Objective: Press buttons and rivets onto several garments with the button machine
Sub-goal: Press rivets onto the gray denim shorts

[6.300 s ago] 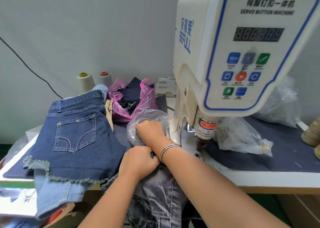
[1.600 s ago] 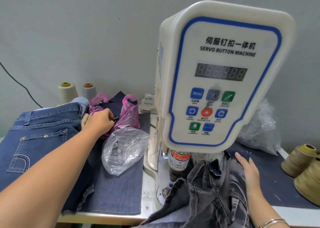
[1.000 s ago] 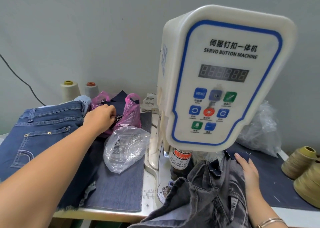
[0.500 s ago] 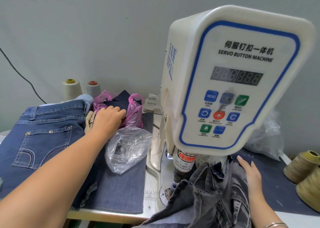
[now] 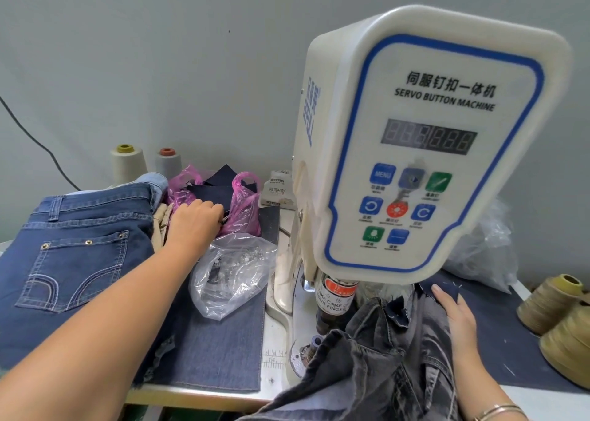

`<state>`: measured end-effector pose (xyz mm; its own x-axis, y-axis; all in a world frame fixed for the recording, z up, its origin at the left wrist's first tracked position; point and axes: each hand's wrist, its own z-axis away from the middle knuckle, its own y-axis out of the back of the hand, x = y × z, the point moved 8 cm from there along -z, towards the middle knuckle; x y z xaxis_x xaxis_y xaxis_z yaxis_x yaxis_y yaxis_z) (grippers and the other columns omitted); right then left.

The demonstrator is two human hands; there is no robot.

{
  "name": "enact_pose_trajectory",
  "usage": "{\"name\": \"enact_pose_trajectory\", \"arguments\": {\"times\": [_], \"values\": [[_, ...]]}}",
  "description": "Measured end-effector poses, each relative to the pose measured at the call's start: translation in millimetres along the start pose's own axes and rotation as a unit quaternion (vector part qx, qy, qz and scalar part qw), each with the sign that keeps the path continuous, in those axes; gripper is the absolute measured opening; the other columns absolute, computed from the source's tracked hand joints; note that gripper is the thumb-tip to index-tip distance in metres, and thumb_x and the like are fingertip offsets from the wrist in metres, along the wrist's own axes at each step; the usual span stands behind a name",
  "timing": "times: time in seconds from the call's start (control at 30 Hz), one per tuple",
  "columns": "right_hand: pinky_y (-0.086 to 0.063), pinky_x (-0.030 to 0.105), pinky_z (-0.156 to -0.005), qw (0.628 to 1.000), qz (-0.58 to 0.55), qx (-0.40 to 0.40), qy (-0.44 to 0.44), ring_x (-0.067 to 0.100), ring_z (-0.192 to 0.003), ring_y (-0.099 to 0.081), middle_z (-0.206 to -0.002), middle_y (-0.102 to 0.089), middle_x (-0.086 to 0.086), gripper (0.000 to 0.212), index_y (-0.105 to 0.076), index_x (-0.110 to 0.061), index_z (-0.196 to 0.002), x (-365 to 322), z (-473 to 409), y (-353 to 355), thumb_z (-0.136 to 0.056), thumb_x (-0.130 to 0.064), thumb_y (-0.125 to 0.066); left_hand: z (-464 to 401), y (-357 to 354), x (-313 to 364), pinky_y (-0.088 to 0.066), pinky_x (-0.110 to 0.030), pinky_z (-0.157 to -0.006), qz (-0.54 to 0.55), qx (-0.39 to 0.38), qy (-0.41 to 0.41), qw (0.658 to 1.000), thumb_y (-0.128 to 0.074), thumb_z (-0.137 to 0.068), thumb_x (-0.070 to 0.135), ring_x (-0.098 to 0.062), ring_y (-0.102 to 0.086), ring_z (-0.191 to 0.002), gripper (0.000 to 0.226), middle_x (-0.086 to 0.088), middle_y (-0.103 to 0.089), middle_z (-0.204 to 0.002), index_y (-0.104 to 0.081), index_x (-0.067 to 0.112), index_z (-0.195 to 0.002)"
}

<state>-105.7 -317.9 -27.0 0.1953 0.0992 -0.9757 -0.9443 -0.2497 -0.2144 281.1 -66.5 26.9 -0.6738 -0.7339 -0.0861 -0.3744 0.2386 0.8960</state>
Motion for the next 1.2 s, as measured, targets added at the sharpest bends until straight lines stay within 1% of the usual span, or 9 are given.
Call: {"name": "enact_pose_trajectory", "arguments": {"times": [0.1,0.2,0.3,0.4,0.57,0.67,0.83,1.03,1.2], "values": [[-0.041,0.015,-0.060,1.000,0.004,0.006,-0.009,0.000,-0.070,-0.056,-0.084,-0.061,-0.009,0.016,-0.058,-0.016,-0.106,1,0,2,-0.092,-0.010,-0.057,1,8,-2,-0.032,-0.034,-0.062,0.017,0.013,-0.002,1.000,-0.055,-0.090,0.010,-0.030,-0.058,-0.078,0.008,-0.009,-0.066,-0.080,-0.062,0.011,-0.094],[-0.046,0.016,-0.057,1.000,0.002,-0.001,-0.019,0.003,-0.066,-0.063,-0.081,-0.067,-0.007,0.012,-0.060,-0.016,-0.102,4,-1,2,-0.092,-0.010,-0.057,-1,24,-22,-0.044,-0.037,-0.062,0.110,0.065,0.046,0.991,-0.054,-0.092,0.013,-0.036,-0.060,-0.071,0.007,-0.015,-0.067,-0.078,-0.058,0.013,-0.097],[-0.046,0.021,-0.076,1.000,0.005,0.008,-0.011,0.008,-0.085,-0.059,-0.104,-0.060,-0.001,0.022,-0.057,-0.014,-0.113,4,-2,2,-0.092,-0.011,-0.057,-5,40,-46,-0.044,-0.039,-0.065,0.247,0.111,0.097,0.958,-0.054,-0.094,0.017,-0.039,-0.059,-0.076,0.005,-0.012,-0.068,-0.086,-0.053,0.013,-0.098],[-0.036,0.026,-0.089,1.000,0.002,0.002,0.004,0.014,-0.102,-0.050,-0.110,-0.053,0.000,0.026,-0.053,-0.015,-0.117,1,-3,1,-0.092,-0.011,-0.058,-9,33,-38,-0.049,-0.043,-0.074,0.238,0.008,0.041,0.970,-0.052,-0.096,0.019,-0.034,-0.060,-0.084,0.007,-0.011,-0.069,-0.096,-0.051,0.014,-0.100],[-0.039,0.024,-0.081,1.000,0.002,0.000,-0.008,0.004,-0.080,-0.056,-0.101,-0.060,-0.002,0.019,-0.057,-0.015,-0.110,3,-3,1,-0.092,-0.011,-0.057,-1,2,-33,-0.046,-0.045,-0.094,0.211,-0.094,0.059,0.971,-0.053,-0.095,0.021,-0.026,-0.061,-0.107,0.016,0.000,-0.069,-0.112,-0.060,0.022,-0.110],[-0.041,0.018,-0.069,1.000,0.000,0.001,-0.010,-0.002,-0.072,-0.055,-0.089,-0.060,-0.008,0.017,-0.057,-0.015,-0.108,4,-5,2,-0.091,-0.010,-0.058,-2,-4,-32,-0.045,-0.043,-0.097,0.175,-0.101,0.069,0.977,-0.054,-0.095,0.030,-0.021,-0.060,-0.110,0.019,0.006,-0.070,-0.113,-0.064,0.029,-0.111],[-0.045,0.024,-0.073,1.000,-0.003,-0.008,-0.021,0.006,-0.076,-0.060,-0.088,-0.065,-0.006,0.011,-0.062,-0.018,-0.099,9,-6,3,-0.091,-0.011,-0.059,-6,-13,-39,-0.044,-0.037,-0.097,0.185,-0.144,0.098,0.967,-0.056,-0.094,0.043,-0.024,-0.059,-0.111,0.027,0.001,-0.070,-0.112,-0.072,0.027,-0.108],[-0.048,0.009,-0.049,1.000,-0.016,-0.010,-0.024,-0.005,-0.054,-0.063,-0.061,-0.069,-0.017,0.013,-0.061,-0.020,-0.090,7,-5,2,-0.091,-0.008,-0.057,-4,-17,-44,-0.039,-0.031,-0.088,0.245,-0.138,0.130,0.951,-0.049,-0.099,0.032,-0.030,-0.058,-0.107,0.031,-0.010,-0.070,-0.110,-0.073,0.014,-0.109],[-0.047,0.008,-0.046,1.000,-0.016,-0.015,-0.015,-0.005,-0.052,-0.062,-0.058,-0.068,-0.017,0.014,-0.061,-0.019,-0.088,4,-2,1,-0.092,-0.006,-0.056,-5,-16,-40,-0.039,-0.034,-0.099,0.209,-0.150,0.114,0.960,-0.050,-0.098,0.034,-0.027,-0.058,-0.111,0.029,-0.003,-0.070,-0.115,-0.072,0.021,-0.111]]}}
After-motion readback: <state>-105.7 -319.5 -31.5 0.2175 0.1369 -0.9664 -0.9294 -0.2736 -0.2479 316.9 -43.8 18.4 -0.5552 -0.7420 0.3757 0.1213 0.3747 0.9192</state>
